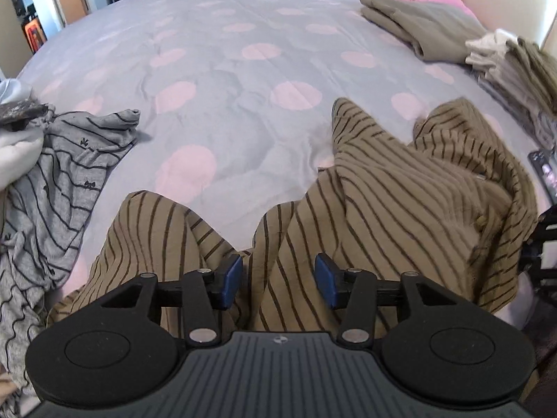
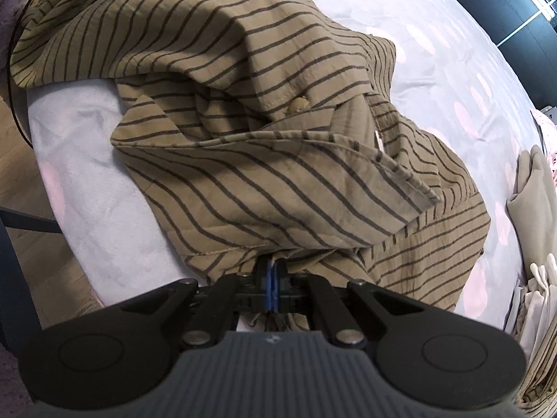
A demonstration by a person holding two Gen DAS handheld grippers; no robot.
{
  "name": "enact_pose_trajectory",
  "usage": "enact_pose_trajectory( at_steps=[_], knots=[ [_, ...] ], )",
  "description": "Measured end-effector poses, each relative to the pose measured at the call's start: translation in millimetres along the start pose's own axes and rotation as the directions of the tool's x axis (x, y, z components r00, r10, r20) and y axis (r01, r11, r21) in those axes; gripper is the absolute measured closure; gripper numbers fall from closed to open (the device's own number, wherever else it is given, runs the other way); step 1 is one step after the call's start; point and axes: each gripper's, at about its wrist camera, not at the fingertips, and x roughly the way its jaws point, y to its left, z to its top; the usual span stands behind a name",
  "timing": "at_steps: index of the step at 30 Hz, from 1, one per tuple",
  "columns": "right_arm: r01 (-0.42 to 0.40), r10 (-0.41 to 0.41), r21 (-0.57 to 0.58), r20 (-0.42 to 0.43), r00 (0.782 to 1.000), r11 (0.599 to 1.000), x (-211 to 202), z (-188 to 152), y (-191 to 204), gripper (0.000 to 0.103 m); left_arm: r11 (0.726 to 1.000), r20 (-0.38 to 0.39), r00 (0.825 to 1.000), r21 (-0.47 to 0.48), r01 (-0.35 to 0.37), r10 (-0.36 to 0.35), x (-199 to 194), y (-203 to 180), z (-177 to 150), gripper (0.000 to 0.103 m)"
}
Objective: Fold clothes
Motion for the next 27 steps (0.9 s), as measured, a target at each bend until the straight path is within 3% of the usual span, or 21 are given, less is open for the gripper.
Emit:
enact_pose_trajectory(
  at_steps=[2,5,7,9,12,17,19,23,27],
  knots=[
    [-0.004,0.004,0.006,-0.001,1.000,1.000,1,0,-1,0.101,0.999,-0.006,1.000,0.016,-0.031,0.031,5,1,-2,0.060],
    [-0.001,0.001,0.004,0.000,1.000,1.000,0,-2,0,0.101,1.000,-0.001,1.000,-0.025,-0.011,0.010,6,11,0,0.060],
    [0.001,-0.001,0.000,0.002,1.000,1.000,0,-3,0,0.101,0.999,-0.021,1.000,-0.039,0.012,-0.013,10,15,1,0.068],
    [0.001,-0.001,-0.002,0.002,1.000,1.000,0,-4,1,0.101,0.998,-0.045,0.999,-0.054,0.009,-0.012,19,16,0,0.093],
    [-0.001,0.001,0.003,0.004,1.000,1.000,-1,-6,0,0.101,0.997,-0.045,0.999,-0.073,-0.016,0.013,22,16,-2,0.103],
    [0.012,-0.012,0.022,0.011,1.000,1.000,-6,-12,-2,0.101,0.991,0.047,0.996,-0.115,-0.071,0.077,-8,17,4,0.103],
    [0.027,-0.028,0.042,0.010,1.000,0.999,-9,-15,-5,0.101,0.985,0.115,0.991,-0.163,-0.054,0.073,-31,22,7,0.103],
    [0.063,-0.062,0.116,-0.004,0.998,0.991,-13,-20,-19,0.101,0.989,0.235,0.972,-0.146,0.034,0.002,-78,21,11,0.103],
    [0.130,-0.127,0.185,-0.028,0.992,0.974,-15,-23,-36,0.101,0.991,0.247,0.965,-0.080,0.106,-0.084,-105,11,1,0.103]
  ],
)
